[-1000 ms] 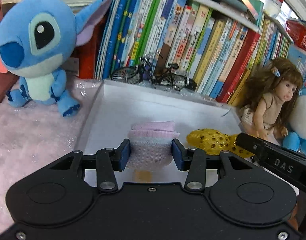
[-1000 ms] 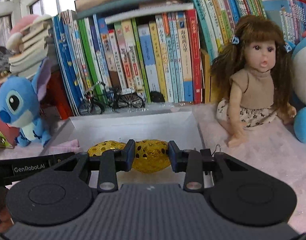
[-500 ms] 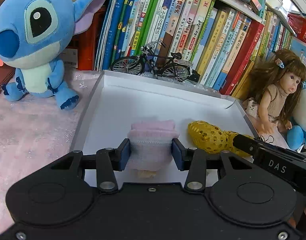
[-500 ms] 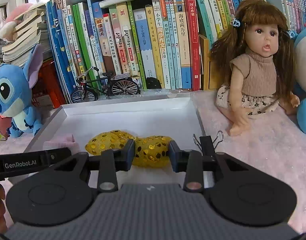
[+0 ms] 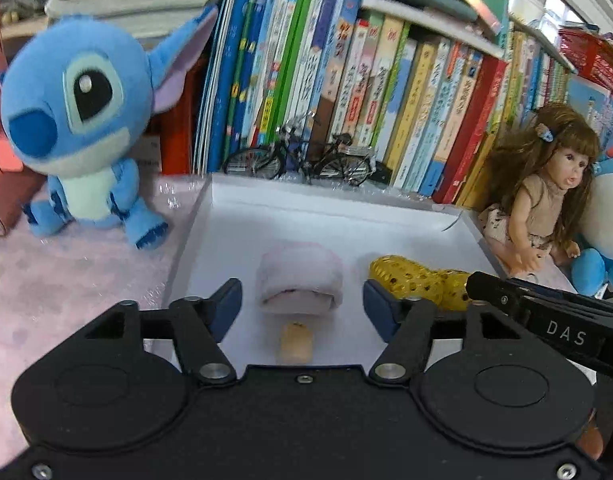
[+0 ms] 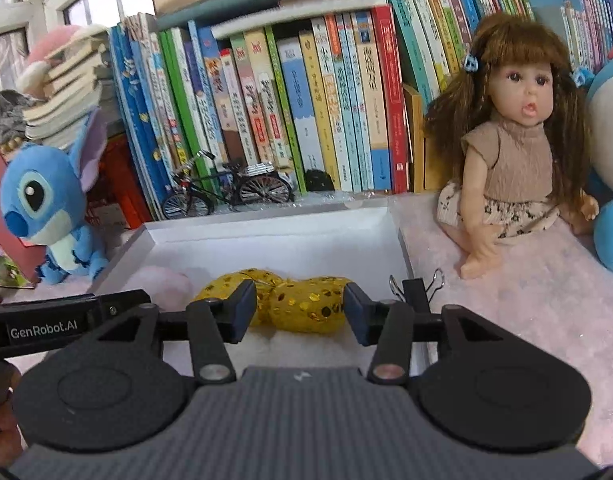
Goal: Organize soft objects
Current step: 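Open both grippers to drop the sock and heart pillow into the tray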
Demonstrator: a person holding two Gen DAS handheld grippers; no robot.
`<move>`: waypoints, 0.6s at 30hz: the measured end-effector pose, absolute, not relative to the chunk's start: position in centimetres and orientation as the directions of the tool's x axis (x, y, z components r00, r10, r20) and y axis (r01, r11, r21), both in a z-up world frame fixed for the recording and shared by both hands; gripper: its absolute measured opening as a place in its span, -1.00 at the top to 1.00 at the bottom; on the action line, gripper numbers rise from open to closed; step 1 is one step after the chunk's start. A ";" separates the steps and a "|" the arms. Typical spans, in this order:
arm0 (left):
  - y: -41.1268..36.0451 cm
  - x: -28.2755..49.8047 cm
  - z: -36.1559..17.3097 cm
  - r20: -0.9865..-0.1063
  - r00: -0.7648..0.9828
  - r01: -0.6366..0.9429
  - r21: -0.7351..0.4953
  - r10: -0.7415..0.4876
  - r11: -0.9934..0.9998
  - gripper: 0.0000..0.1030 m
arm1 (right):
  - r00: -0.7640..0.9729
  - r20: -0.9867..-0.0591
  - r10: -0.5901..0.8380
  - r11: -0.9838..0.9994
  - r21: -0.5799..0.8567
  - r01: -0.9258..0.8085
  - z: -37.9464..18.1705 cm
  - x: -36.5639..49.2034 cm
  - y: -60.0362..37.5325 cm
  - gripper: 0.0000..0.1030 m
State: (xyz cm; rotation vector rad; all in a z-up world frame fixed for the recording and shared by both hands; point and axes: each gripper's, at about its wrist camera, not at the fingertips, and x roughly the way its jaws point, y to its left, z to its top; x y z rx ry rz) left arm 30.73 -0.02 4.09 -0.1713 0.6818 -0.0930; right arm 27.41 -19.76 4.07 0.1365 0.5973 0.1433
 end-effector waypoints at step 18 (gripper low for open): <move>0.5 22.2 9.1 -0.526 0.831 0.115 -0.152 -0.179 0.982 -0.58 | 0.875 -0.429 0.224 0.975 0.092 -0.205 9.2 18.4 -20.5 -0.67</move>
